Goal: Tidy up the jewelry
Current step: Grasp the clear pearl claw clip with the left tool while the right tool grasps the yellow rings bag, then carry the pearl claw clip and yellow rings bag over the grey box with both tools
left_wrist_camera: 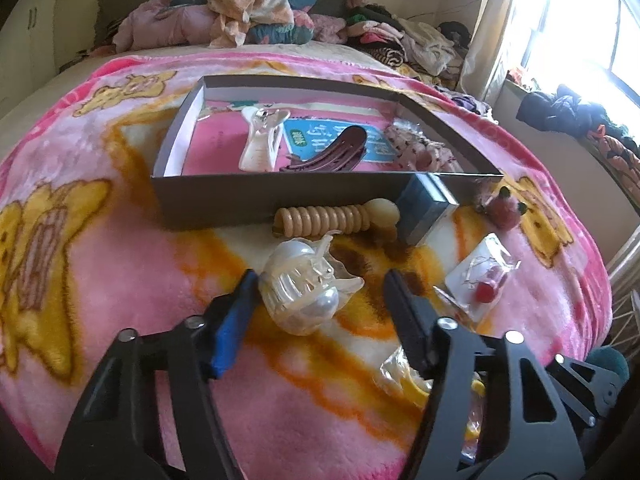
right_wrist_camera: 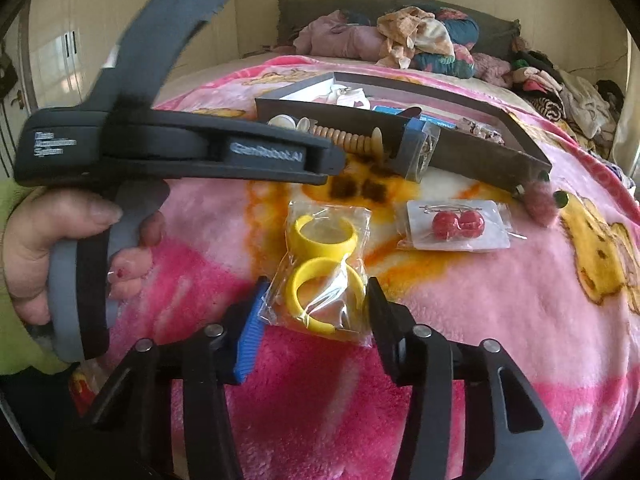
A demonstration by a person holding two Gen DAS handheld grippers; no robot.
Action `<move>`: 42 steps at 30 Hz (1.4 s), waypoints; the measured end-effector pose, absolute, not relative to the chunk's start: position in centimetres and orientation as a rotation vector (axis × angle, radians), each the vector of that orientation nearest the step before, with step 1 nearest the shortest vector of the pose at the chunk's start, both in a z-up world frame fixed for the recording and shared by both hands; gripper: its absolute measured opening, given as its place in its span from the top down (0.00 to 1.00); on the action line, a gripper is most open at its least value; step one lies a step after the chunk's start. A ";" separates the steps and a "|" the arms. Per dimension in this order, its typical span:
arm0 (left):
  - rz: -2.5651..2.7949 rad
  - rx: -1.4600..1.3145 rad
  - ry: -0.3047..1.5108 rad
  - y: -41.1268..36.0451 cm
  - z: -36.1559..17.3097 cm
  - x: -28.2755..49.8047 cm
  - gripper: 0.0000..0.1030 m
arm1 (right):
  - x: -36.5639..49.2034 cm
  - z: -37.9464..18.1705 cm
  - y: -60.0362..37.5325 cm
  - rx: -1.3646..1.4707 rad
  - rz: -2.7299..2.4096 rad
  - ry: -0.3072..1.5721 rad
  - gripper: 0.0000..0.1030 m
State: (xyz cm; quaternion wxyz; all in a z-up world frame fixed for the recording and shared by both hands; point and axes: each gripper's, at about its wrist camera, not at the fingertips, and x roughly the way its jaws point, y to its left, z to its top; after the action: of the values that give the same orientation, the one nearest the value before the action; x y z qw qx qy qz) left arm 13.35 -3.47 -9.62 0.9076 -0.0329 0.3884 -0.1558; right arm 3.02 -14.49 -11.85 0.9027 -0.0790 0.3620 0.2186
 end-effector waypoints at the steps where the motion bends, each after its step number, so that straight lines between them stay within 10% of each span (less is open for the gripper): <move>1: -0.318 -0.066 0.801 -3.4 -9.6 13.5 0.61 | 3.0 -11.8 -14.6 -0.156 0.453 0.749 0.60; 42: -0.372 -0.083 0.676 -3.1 -3.8 12.4 0.66 | 3.6 -5.6 -21.2 -0.026 0.286 0.651 0.60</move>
State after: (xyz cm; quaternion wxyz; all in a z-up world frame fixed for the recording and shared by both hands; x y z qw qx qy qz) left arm 12.37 -3.05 -3.79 0.9257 -0.0407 0.3296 -0.1813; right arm 3.65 -21.18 -5.64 0.9374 -0.0125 0.3186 0.1400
